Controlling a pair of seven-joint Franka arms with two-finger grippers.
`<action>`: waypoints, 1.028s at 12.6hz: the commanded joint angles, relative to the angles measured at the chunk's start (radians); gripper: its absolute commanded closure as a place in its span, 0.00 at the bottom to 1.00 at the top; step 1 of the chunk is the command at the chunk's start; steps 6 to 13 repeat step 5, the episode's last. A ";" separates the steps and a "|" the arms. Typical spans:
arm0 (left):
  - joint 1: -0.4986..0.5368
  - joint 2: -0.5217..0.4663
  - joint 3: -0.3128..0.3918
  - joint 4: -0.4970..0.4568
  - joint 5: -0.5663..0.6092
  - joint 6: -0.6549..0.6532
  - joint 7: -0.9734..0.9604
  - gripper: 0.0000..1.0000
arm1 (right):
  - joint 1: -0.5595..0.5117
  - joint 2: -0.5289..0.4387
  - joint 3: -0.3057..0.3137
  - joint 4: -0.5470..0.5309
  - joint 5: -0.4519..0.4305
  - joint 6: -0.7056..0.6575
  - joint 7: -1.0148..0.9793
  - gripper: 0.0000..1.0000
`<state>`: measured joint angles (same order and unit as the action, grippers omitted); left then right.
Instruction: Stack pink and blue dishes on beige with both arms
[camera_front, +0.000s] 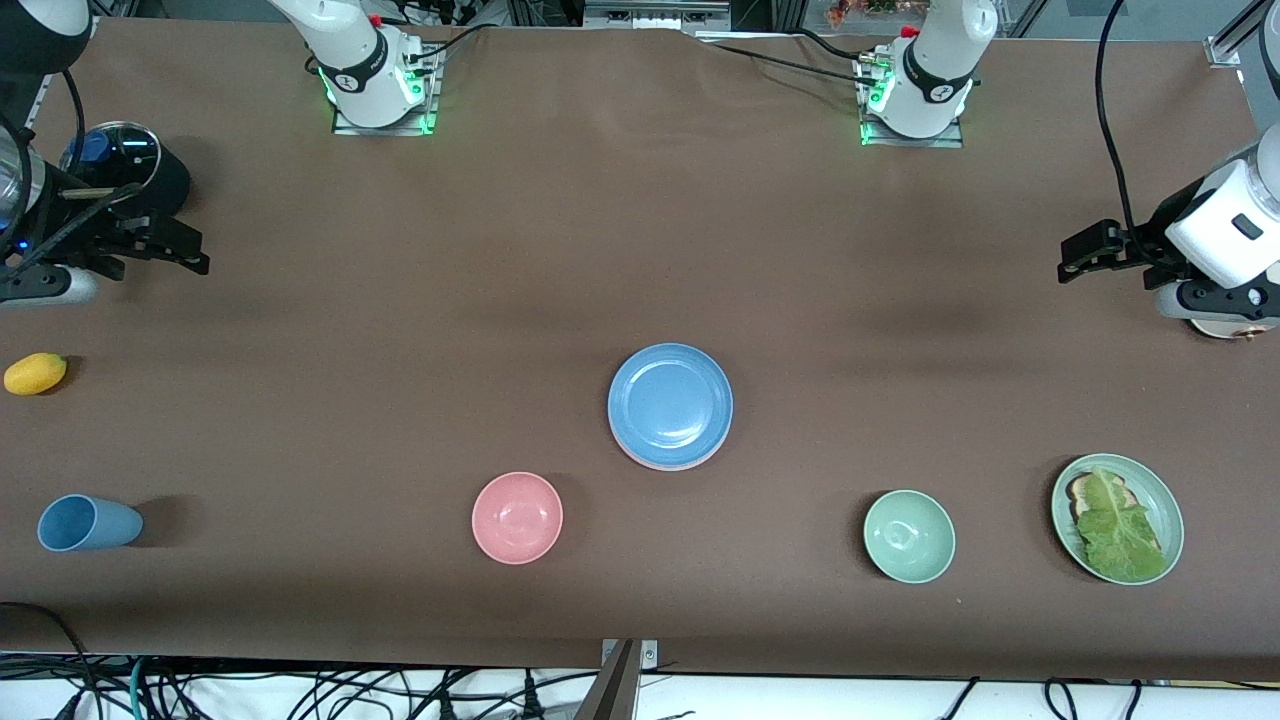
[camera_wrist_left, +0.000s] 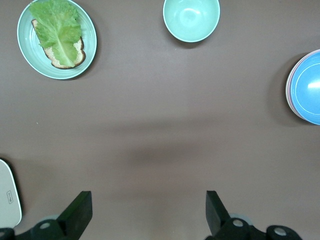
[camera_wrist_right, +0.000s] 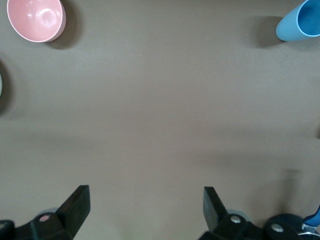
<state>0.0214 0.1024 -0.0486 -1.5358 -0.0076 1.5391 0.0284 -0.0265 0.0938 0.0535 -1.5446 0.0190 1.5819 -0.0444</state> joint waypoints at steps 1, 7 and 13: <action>-0.001 0.003 0.000 0.008 0.006 -0.008 0.024 0.00 | -0.010 -0.003 0.014 0.015 -0.017 -0.006 -0.015 0.00; -0.003 0.003 0.000 0.005 0.006 -0.008 0.022 0.00 | -0.009 -0.002 0.019 0.014 -0.025 -0.010 -0.014 0.00; -0.003 0.003 0.000 0.005 0.006 -0.008 0.022 0.00 | -0.009 -0.002 0.019 0.014 -0.025 -0.010 -0.014 0.00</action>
